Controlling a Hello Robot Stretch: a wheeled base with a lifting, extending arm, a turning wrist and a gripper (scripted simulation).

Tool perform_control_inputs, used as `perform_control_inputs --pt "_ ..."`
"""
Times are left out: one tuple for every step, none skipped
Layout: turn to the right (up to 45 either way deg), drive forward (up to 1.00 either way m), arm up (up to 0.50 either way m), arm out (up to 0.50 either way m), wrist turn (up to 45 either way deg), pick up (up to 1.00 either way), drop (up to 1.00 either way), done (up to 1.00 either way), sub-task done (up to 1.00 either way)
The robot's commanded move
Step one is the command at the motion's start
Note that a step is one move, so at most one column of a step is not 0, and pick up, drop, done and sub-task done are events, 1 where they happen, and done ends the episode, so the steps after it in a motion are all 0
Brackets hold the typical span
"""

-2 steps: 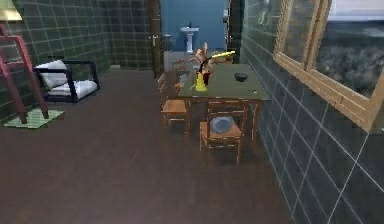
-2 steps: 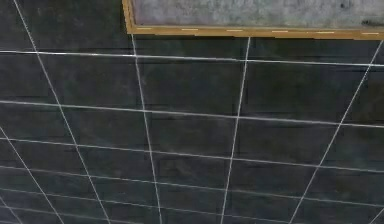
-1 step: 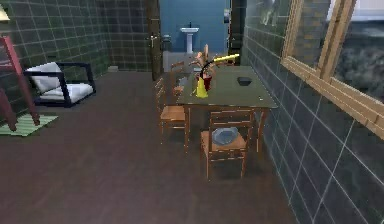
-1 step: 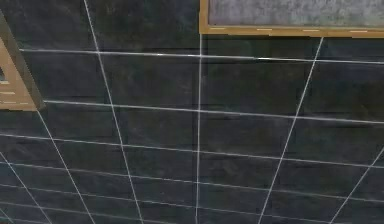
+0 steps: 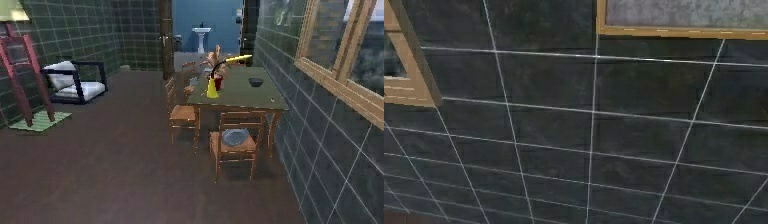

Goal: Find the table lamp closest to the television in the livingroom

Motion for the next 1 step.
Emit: perform_control_inputs --pt "0.0 1.0 0.0 0.0 0.0 0.0 0.0 0.0 0.0"
